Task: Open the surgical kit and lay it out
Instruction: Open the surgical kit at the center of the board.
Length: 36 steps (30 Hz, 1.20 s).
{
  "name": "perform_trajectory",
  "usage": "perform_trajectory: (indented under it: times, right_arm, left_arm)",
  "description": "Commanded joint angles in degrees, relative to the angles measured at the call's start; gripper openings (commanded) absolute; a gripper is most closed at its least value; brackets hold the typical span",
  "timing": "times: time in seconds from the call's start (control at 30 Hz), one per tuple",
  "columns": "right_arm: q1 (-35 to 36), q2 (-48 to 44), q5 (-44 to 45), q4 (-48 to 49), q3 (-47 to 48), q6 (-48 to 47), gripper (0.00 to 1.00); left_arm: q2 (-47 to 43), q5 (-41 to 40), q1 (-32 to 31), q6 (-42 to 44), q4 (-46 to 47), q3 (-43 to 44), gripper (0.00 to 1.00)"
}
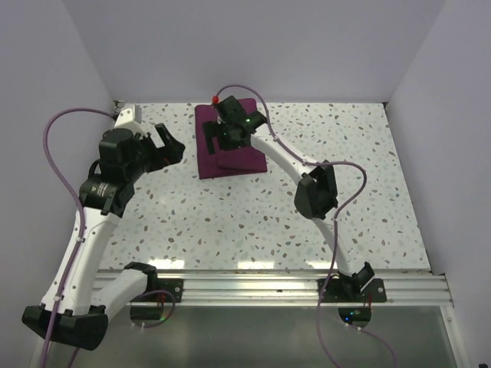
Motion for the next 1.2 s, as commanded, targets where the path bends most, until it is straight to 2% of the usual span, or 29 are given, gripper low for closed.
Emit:
perform_trajectory:
  times: [0.0, 0.23, 0.63, 0.73, 0.97, 1.17]
  right_arm:
    - [0.18, 3.8, 0.66, -2.67, 4.11, 0.18, 0.96]
    - [2.46, 10.66, 2.32, 0.59, 7.62, -0.52, 0.96]
    - [4.49, 17.96, 8.9, 0.77, 9.29, -1.39, 0.91]
    - [5.01, 19.1, 10.75, -0.46, 9.29, -1.83, 0.84]
    - [5.19, 19.2, 15.41, -3.71, 7.54, -2.97, 0.59]
    - [5.19, 17.96, 16.91, -4.24, 5.87, -3.68, 0.45]
  left_arm:
    - [-1.52, -0.71, 0.11, -1.16, -1.23, -4.15, 1.0]
    - [-4.87, -1.06, 0.11, -1.42, -1.41, -9.69, 0.98]
    - [-4.34, -4.4, 0.11, 2.45, -3.25, -8.11, 0.97]
    - [-4.17, -4.05, 0.11, 2.53, -3.16, -7.93, 0.97]
    - [-4.08, -3.26, 0.19, 2.8, -1.67, -8.64, 0.97]
    - [-2.41, -2.03, 0.19, 2.71, -0.7, -8.46, 0.97]
